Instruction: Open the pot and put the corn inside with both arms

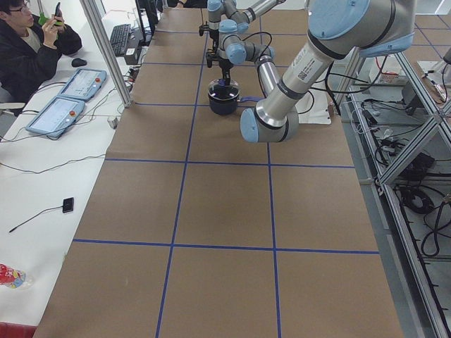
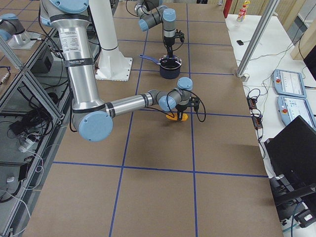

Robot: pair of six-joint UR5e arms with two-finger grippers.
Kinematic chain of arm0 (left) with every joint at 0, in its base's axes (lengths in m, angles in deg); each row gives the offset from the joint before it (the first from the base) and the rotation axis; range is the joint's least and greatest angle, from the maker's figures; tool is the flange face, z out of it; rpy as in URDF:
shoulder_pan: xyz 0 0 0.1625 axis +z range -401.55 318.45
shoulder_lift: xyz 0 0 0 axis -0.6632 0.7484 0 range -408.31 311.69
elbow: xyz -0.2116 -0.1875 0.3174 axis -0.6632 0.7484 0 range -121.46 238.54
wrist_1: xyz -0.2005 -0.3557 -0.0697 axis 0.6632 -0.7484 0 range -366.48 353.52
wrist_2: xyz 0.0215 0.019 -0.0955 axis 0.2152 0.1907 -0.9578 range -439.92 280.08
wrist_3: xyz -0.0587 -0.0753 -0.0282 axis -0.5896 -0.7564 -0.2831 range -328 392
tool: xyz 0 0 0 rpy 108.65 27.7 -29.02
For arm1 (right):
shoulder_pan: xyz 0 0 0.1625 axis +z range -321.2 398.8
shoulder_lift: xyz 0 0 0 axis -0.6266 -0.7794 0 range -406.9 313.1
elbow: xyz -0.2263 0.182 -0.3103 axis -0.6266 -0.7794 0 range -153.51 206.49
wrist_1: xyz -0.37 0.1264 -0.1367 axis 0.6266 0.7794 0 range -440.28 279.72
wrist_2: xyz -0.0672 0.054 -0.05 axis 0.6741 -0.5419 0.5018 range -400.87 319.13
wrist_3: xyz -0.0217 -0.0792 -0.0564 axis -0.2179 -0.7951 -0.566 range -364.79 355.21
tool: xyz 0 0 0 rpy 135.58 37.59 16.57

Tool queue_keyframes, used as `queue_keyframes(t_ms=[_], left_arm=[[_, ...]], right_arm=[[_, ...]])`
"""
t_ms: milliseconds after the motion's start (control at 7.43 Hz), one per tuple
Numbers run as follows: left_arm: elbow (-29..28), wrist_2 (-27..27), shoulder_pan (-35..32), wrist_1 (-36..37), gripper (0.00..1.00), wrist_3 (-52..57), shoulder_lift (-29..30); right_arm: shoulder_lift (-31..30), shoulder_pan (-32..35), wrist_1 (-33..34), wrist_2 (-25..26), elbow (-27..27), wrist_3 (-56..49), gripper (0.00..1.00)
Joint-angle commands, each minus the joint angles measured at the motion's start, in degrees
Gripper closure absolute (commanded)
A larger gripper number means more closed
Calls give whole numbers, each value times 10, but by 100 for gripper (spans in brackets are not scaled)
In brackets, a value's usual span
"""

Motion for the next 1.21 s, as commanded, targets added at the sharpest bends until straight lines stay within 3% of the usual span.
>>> queue_keyframes(t_ms=[0,135,404,538,808,1077], left_arm=[[46,-2,-14,30,36,12,-18],[106,-3,-32,56,36,50,-56],[189,-12,-82,61,37,135,-146],[193,-30,-100,60,37,176,-166],[193,-33,-129,46,37,243,-213],[192,-34,-148,-41,37,278,-298]], right_arm=[[9,19,2,-18,0,0,89],[36,26,39,-21,5,9,88],[72,29,164,-20,80,15,88],[91,27,209,-20,107,38,88],[128,-6,217,-19,121,125,88],[169,-41,219,-12,122,204,88]])
